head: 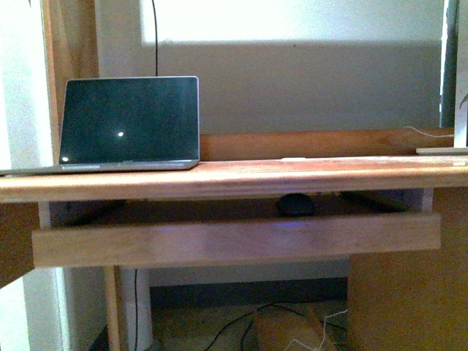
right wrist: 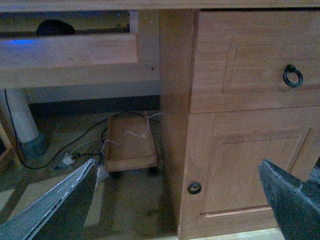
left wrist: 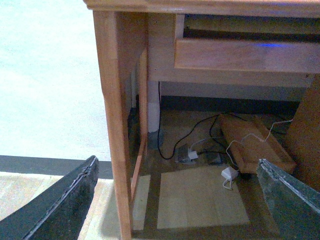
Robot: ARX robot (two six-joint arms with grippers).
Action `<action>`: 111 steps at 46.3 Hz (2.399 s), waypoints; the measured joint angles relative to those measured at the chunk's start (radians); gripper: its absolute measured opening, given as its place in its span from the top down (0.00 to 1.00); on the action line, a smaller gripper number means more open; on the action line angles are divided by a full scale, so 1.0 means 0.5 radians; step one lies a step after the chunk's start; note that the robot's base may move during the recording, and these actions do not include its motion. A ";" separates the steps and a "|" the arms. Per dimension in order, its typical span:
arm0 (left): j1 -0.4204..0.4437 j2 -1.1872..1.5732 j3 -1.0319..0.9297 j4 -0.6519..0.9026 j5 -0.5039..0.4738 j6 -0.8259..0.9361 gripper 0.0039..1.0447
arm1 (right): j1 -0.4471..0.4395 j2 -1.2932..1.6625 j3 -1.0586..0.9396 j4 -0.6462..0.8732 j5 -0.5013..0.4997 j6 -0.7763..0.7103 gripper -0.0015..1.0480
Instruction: Place mouse
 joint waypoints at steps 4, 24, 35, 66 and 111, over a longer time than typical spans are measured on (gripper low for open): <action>0.000 0.000 0.000 0.000 0.000 0.000 0.07 | 0.000 0.000 0.000 0.000 0.001 0.002 0.07; 0.000 0.000 0.000 0.000 0.002 0.000 0.07 | 0.000 0.000 0.000 0.000 0.000 0.001 0.07; -0.057 0.696 0.154 -0.188 0.325 -0.521 0.07 | 0.000 0.000 0.000 0.000 0.002 0.001 0.07; 0.034 3.421 1.138 1.791 0.513 2.274 0.07 | 0.000 0.000 0.000 0.000 0.001 0.001 0.07; 0.143 4.275 1.788 1.936 0.758 2.763 0.07 | 0.000 0.000 0.000 0.000 0.001 0.001 0.07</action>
